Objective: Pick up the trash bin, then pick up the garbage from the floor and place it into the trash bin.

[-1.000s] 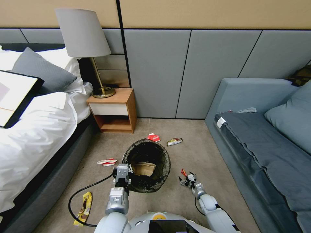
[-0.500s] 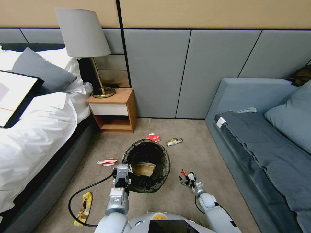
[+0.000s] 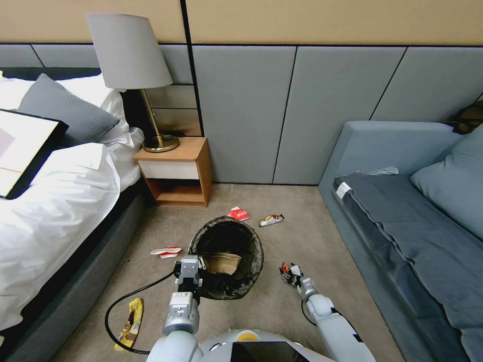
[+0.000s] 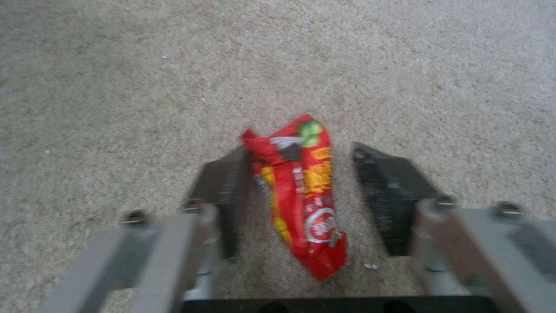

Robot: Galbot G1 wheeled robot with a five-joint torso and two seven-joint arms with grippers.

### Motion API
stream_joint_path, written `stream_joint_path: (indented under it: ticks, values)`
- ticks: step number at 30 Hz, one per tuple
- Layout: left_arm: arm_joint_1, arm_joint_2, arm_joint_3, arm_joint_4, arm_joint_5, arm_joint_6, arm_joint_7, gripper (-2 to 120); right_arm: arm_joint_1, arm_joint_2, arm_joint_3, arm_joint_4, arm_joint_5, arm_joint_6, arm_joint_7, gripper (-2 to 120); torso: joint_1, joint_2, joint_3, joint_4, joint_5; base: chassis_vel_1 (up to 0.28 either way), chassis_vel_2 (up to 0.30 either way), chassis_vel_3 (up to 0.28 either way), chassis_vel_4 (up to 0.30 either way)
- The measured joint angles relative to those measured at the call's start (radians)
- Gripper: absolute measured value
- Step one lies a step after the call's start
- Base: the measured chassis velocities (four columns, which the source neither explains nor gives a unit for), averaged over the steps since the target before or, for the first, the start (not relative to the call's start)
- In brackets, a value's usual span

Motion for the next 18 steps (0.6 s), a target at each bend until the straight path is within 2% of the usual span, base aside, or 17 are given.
stream_joint_path:
  ticks: [2, 4, 6, 8, 10, 18]
  values:
    - [0.0, 0.0, 0.0, 0.0, 0.0, -0.001, -0.001, 1, -0.01, 0.0, 0.006, 0.003, -0.001, 0.001, 0.0, 28, 0.0, 0.0, 0.0, -0.0003, -0.0001, 0.0, 0.0, 0.0, 0.0]
    - [0.0, 0.0, 0.0, 0.0, 0.0, -0.001, -0.001, 1, -0.015, 0.001, 0.007, 0.006, -0.001, 0.001, 0.0, 25, 0.0, 0.0, 0.0, -0.0003, -0.0006, 0.0, 0.0, 0.0, 0.0]
    - [-0.001, 0.0, 0.0, 0.0, -0.001, -0.001, -0.002, 1, -0.033, 0.001, 0.012, 0.014, -0.004, 0.003, 0.001, 14, 0.0, 0.0, 0.0, -0.0005, -0.0004, 0.0, 0.0, 0.0, 0.0]
    - [-0.001, 0.0, 0.001, -0.001, -0.001, -0.001, -0.003, 1, -0.037, 0.002, 0.014, 0.014, -0.006, 0.005, 0.001, 10, 0.0, 0.0, 0.0, -0.0004, -0.0003, 0.0, 0.0, 0.0, 0.0]
    - [-0.002, 0.001, 0.002, -0.001, -0.003, -0.002, -0.003, 1, -0.04, 0.003, 0.018, 0.007, -0.009, 0.012, 0.0, 1, 0.0, 0.0, 0.0, -0.0003, -0.0003, 0.0, 0.0, 0.0, 0.0]
    - [-0.004, 0.001, 0.005, -0.003, -0.005, -0.003, -0.004, 1, -0.038, -0.001, 0.024, 0.012, -0.014, 0.023, -0.001, 0, 0.0, 0.0, 0.0, -0.0006, 0.0002, 0.0, 0.0, 0.0, 0.0]
